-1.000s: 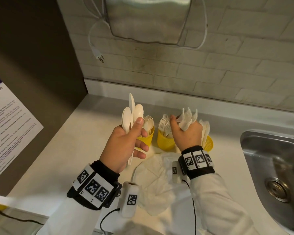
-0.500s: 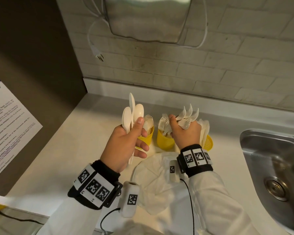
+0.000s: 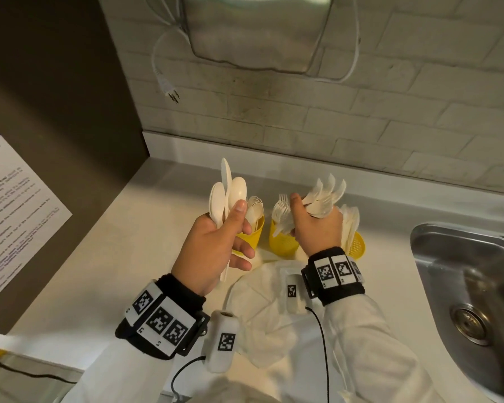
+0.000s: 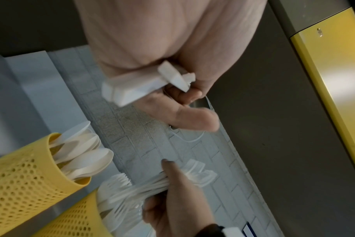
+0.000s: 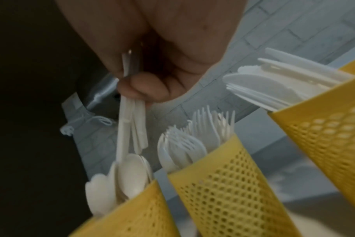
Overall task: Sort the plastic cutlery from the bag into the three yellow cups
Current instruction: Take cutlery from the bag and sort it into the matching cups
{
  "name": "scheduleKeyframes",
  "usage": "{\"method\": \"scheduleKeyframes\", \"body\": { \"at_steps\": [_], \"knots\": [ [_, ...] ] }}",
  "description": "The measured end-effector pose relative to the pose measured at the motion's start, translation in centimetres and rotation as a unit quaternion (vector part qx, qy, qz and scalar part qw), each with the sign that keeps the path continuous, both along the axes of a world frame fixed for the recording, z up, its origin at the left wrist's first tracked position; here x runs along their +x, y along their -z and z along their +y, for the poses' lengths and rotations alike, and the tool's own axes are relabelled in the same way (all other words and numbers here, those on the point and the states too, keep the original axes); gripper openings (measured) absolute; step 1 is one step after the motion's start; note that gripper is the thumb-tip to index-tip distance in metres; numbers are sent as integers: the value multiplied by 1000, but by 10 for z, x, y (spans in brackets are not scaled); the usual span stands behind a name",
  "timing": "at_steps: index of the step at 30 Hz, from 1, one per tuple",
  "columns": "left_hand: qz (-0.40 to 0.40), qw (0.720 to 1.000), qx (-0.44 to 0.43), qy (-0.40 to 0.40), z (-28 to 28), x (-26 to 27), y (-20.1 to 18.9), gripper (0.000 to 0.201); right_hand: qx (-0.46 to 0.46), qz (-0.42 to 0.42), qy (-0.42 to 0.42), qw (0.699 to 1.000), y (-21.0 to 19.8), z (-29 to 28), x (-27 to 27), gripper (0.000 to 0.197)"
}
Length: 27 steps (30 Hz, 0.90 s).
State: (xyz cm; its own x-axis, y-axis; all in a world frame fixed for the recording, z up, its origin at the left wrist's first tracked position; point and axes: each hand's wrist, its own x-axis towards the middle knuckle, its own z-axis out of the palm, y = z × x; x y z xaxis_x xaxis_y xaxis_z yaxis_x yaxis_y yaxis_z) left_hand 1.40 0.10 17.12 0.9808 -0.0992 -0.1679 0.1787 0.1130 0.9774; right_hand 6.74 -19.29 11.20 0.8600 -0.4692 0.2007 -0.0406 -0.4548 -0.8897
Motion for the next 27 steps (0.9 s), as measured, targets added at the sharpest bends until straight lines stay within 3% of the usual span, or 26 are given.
{"method": "scheduleKeyframes", "body": {
  "at_steps": [3, 7, 15, 20, 23, 25, 27],
  "knots": [
    [-1, 1000, -7, 8, -2, -1, 0, 45, -100, 50, -16, 994, 9, -3, 5, 61],
    [-6, 1000, -7, 7, 1, 0, 0, 42, -178, 30, 3, 984, 13, -5, 6, 55],
    [-10, 1000, 1, 12, 0, 0, 1, 41, -266, -12, -60, 962, 14, -2, 5, 30],
    [-9, 1000, 2, 17, 0, 1, 1, 43, -316, 86, -153, 932, -1, -9, 12, 38],
    [-12, 1000, 2, 19, -2, 1, 1, 41, -372, 118, -162, 906, -7, -13, 15, 44],
    [-13, 1000, 2, 18, -3, 1, 1, 39, -364, 138, -167, 906, -5, -14, 15, 44],
    [-15, 1000, 6, 19, -3, 1, 1, 39, -288, 137, -154, 935, 0, -13, 17, 43]
  ]
}}
